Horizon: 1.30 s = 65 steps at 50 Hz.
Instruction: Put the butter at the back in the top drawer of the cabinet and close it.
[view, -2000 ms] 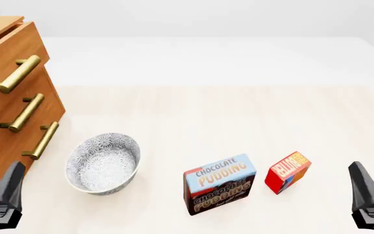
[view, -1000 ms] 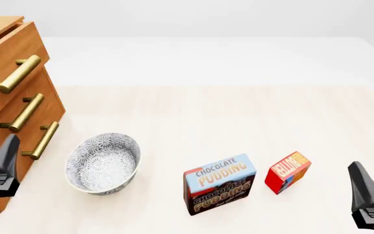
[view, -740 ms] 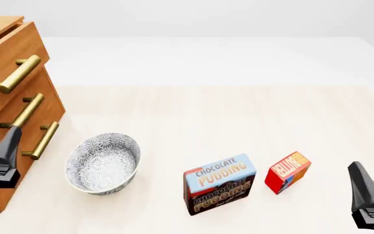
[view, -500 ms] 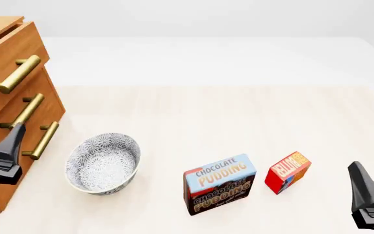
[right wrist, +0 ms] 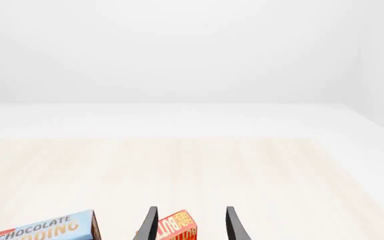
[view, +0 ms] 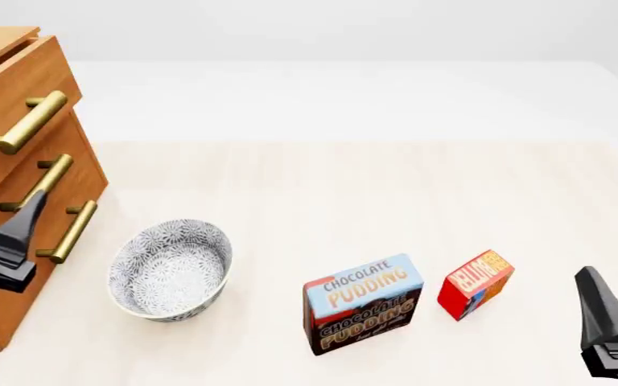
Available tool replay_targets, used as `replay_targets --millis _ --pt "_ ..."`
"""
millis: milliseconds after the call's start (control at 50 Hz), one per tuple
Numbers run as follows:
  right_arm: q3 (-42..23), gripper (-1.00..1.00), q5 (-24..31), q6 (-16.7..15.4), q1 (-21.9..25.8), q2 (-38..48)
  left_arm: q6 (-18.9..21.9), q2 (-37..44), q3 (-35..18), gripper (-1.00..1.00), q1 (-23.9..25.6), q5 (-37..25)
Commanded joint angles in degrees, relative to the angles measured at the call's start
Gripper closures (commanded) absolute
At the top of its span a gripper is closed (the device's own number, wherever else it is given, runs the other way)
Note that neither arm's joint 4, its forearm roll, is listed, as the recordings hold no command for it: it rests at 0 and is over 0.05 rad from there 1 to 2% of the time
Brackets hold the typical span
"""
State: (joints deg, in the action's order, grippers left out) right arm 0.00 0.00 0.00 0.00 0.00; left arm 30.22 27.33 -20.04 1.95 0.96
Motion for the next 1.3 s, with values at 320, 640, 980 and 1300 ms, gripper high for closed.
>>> replay_targets --millis 320,640,980,1300 --pt "0.00 -1.00 0.00 0.00 0.00 0.00 10.73 3.21 -4.08 -1.00 -2.21 -6.65" --pt "0.00 -1.00 0.00 0.00 0.00 0.00 14.44 4.86 -5.63 -1.00 1.14 -7.94" --pt "0.00 -1.00 0.00 0.00 0.00 0.00 21.83 6.13 -6.03 -1.00 0.81 -7.00" --pt "0.00 -1.00 0.00 0.00 0.00 0.00 34.19 6.07 -5.83 -1.00 -1.07 -6.51"
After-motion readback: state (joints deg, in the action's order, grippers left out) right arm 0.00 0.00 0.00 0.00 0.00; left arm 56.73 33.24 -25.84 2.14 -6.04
